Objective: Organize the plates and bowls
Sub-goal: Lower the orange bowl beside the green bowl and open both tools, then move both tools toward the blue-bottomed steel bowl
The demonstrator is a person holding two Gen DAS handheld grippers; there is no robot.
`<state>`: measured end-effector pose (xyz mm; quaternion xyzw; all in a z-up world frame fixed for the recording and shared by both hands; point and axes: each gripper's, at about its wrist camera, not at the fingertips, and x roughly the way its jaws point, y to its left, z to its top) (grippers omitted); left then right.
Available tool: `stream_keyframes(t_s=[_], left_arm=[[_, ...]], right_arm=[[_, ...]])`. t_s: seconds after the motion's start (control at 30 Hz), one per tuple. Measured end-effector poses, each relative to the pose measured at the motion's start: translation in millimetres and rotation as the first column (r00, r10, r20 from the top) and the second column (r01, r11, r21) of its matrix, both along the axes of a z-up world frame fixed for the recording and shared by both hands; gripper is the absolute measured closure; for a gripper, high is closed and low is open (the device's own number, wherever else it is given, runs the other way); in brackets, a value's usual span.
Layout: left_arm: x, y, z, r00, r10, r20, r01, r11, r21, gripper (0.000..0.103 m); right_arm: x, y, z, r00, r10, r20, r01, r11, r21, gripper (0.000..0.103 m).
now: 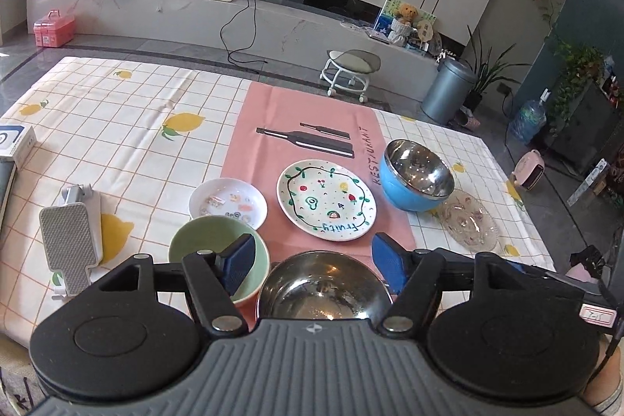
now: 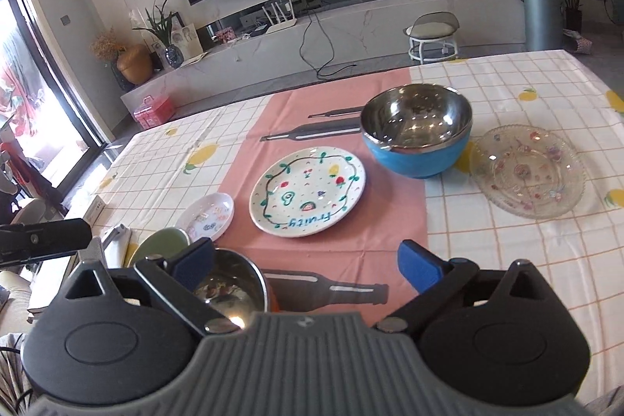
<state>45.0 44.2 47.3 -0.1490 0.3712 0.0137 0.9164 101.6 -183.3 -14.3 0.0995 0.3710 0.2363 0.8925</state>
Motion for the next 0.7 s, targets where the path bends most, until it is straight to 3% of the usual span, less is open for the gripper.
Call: stream_keyframes(t_s=[0.3, 0.53, 0.7], left_arm=[[23.6, -3.5, 9.9, 0.998, -0.025, -0.061, 0.025, 1.000, 0.008, 0.022], [38.3, -12.9, 17.9, 0.996, -0.042, -0.083, 0.049, 0.995, 0.087, 0.022], [53.1, -19.1, 20.5, 0.994, -0.049, -0.102, 0.059, 0.993, 0.101, 0.023]], right_arm=[[13.6, -32.4, 16.6, 0.995, -0.105, -0.001, 0.105, 0.994, -0.018, 0.005], [29.4, -44.2, 30.4, 0.990, -0.143, -0.011, 0.143, 0.990, -0.015, 0.005], [48.9, -45.0, 45.1, 0.989, -0.148, 0.012, 0.148, 0.988, -0.050, 0.005]])
